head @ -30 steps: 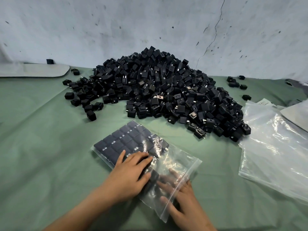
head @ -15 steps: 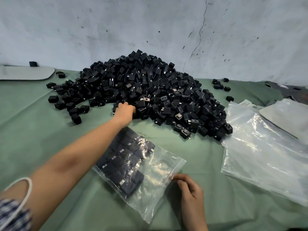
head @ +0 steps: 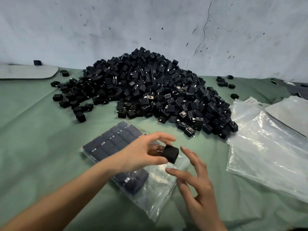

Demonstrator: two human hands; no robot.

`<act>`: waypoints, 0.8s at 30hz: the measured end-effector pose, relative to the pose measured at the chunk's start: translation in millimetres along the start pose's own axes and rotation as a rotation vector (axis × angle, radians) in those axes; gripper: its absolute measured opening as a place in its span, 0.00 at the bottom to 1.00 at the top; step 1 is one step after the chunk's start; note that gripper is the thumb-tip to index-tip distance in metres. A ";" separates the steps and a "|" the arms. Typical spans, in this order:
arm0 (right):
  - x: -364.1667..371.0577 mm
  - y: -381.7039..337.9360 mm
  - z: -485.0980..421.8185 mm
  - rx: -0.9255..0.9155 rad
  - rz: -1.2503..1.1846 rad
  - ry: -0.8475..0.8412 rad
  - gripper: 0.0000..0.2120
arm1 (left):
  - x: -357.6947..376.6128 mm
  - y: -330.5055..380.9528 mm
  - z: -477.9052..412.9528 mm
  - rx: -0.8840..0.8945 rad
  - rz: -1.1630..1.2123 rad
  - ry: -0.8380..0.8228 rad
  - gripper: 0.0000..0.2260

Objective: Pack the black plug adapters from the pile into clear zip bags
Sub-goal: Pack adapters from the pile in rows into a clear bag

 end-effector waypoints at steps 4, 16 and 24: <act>-6.7 -5.9 -7.2 0.011 0.192 -0.127 0.13 | 10.6 -5.8 6.5 -0.012 -0.025 -0.017 0.23; -15.2 20.3 26.5 0.092 0.294 -0.144 0.14 | -3.0 -31.1 13.1 -0.108 -0.470 0.017 0.30; -4.3 33.5 41.4 0.094 0.348 -0.182 0.26 | -11.3 -73.9 32.2 -0.472 -0.897 0.049 0.28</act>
Point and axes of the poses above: each hand's wrist, its own z-axis away from the middle knuckle, its own x-axis out of the palm, y = z × x, the point moved 1 cm from there along -z, towards the middle knuckle, and after that the axes turned 15 degrees about -y, right-handed, at the moved point
